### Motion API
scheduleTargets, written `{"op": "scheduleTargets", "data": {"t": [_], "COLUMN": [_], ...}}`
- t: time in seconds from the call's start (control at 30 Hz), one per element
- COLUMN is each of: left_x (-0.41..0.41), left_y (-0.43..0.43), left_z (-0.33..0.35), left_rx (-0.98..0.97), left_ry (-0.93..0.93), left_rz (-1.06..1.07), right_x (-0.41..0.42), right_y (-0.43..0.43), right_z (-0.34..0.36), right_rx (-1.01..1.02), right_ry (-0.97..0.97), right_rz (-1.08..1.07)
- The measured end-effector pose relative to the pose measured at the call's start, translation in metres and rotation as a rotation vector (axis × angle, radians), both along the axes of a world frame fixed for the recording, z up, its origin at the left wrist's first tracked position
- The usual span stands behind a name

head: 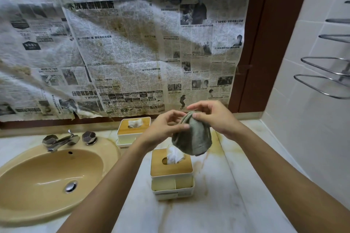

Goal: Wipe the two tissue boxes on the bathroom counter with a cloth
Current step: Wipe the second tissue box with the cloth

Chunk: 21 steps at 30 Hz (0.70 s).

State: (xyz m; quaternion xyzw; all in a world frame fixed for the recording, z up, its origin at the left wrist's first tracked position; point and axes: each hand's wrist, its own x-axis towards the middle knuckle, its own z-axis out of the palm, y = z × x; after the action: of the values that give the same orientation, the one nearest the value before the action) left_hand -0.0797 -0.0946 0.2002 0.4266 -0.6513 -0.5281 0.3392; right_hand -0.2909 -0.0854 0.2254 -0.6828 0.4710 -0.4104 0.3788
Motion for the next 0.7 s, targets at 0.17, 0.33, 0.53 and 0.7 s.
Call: {"op": "scheduleTargets", "data": {"t": [0.17, 0.33, 0.53, 0.7], "left_x": [-0.004, -0.027, -0.07, -0.105], "left_y": [-0.019, -0.039, -0.075, -0.112], "left_z": [-0.01, -0.024, -0.057, -0.094], "left_rx": [-0.152, -0.184, -0.085, 0.016], "left_ry": [-0.257, -0.285, -0.533, -0.797], "left_rz": [-0.042, -0.031, -0.311, -0.57], "right_x": [-0.025, -0.058, -0.104, -0.128], "right_y": [-0.001, -0.001, -0.006, -0.022], "right_z": [-0.012, -0.035, -0.077, -0.127], "right_rx": [-0.068, -0.042, 0.13, 0.353], "right_ry": [0.111, 0.203, 0.217, 0.242], "right_rz": [-0.088, -0.184, -0.201, -0.158]}}
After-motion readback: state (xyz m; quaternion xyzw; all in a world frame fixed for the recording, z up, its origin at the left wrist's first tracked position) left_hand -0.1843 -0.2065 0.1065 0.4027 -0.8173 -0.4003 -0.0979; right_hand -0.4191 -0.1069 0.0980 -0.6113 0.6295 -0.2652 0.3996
